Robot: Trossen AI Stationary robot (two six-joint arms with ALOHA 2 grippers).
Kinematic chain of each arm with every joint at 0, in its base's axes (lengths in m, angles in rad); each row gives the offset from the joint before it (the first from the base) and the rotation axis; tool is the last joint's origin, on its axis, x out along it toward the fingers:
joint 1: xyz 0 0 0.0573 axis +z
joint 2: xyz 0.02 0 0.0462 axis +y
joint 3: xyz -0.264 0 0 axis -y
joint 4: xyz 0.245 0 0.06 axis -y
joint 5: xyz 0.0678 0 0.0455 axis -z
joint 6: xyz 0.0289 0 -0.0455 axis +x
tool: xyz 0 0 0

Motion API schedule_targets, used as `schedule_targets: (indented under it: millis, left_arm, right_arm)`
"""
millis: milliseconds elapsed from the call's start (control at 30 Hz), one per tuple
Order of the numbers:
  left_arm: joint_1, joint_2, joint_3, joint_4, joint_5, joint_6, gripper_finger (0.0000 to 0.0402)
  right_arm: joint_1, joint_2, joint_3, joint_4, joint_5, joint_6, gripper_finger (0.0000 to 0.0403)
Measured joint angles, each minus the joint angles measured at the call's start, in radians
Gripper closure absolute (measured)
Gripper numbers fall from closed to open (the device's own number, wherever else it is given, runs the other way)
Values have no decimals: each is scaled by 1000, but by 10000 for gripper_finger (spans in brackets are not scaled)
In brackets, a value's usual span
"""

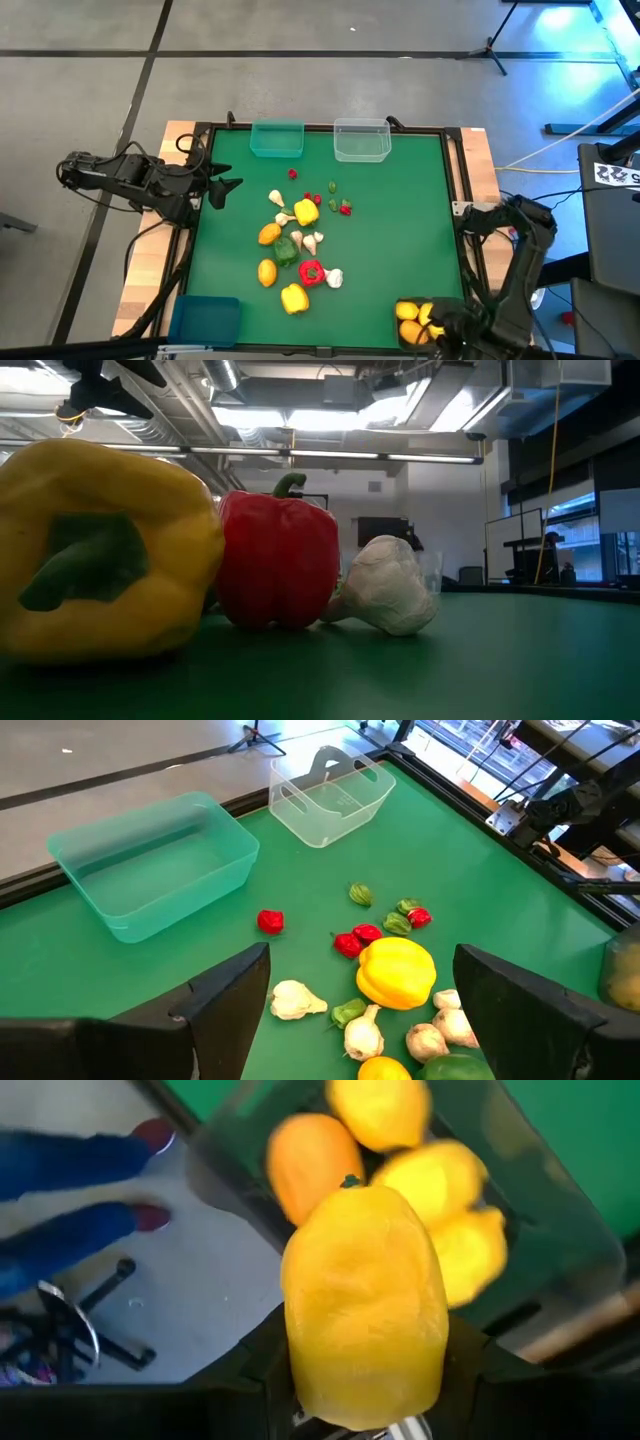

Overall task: Sort produce into baskets
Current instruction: Put the lemon into the black bin

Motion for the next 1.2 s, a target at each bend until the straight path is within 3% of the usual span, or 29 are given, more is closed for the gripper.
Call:
schedule_targets:
  millis: [233, 700, 1000, 1200]
  left_arm:
    - [0, 0, 0, 0, 0, 0, 93]
    - [0, 0, 0, 0, 0, 7, 93]
    - [0, 0, 0, 0, 0, 8, 93]
    - [0, 0, 0, 0, 0, 4, 93]
  right_arm:
    - [15, 6, -6, -4, -10, 72, 258]
    - [43, 8, -177, 166, -47, 76, 258]
    - [128, 8, -241, 258, -33, 275, 258]
    - [129, 8, -240, 222, -3, 298, 258]
